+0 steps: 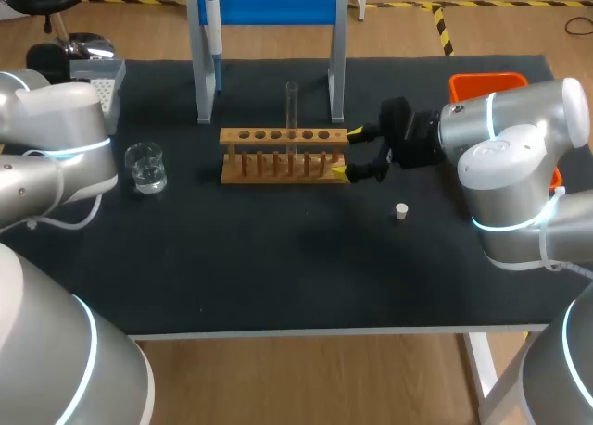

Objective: Invert the test tube, pick up the pipette, mount the tip to pipette, aspirate from beaker and dispense into the tube, eject the tip, return the pipette, and cap with the stopper.

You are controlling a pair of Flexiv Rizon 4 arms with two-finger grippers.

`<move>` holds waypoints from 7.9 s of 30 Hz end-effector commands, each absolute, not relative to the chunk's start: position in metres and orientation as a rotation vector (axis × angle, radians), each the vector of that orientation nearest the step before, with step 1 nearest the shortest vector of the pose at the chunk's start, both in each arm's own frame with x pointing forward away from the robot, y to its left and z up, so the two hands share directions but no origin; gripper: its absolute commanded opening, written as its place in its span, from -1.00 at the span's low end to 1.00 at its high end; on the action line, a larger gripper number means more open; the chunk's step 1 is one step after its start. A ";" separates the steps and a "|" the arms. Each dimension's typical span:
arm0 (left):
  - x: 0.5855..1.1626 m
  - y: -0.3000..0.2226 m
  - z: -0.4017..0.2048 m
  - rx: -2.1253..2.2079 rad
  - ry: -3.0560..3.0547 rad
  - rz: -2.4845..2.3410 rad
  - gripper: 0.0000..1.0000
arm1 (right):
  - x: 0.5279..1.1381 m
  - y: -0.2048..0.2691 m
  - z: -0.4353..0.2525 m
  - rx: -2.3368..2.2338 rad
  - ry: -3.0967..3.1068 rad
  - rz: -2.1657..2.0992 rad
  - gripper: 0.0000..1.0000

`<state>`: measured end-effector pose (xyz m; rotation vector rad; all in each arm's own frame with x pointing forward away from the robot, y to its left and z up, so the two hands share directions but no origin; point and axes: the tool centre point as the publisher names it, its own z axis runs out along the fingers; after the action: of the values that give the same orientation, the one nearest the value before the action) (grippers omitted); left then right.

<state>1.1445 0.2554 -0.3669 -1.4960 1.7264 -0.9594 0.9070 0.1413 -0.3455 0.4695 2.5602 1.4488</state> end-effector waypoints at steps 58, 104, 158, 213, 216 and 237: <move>1.132 0.247 -0.336 -1.453 1.698 -0.951 -1.00 | 0.907 0.141 -0.345 0.468 2.564 1.448 1.00; 0.933 0.023 -0.155 -0.644 2.229 -1.251 -1.00 | 0.907 0.141 -0.345 0.468 2.564 1.448 1.00; 0.836 -0.206 -0.135 -0.277 2.676 -1.330 -1.00 | 0.907 0.141 -0.345 0.468 2.564 1.448 1.00; 0.832 -0.205 -0.130 -0.332 2.624 -1.395 -1.00 | 0.862 0.103 -0.300 0.201 2.439 1.704 1.00; 0.832 -0.205 -0.130 -0.332 2.624 -1.395 -1.00 | 0.854 0.101 -0.289 0.117 2.397 1.782 1.00; 0.832 -0.205 -0.130 -0.332 2.624 -1.395 -1.00 | 0.835 0.130 -0.240 -0.102 2.297 2.092 1.00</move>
<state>0.8325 -0.2055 -0.1307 -0.3323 2.6205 -1.3964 0.8289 0.1277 -0.2411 -0.0834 2.2860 2.0827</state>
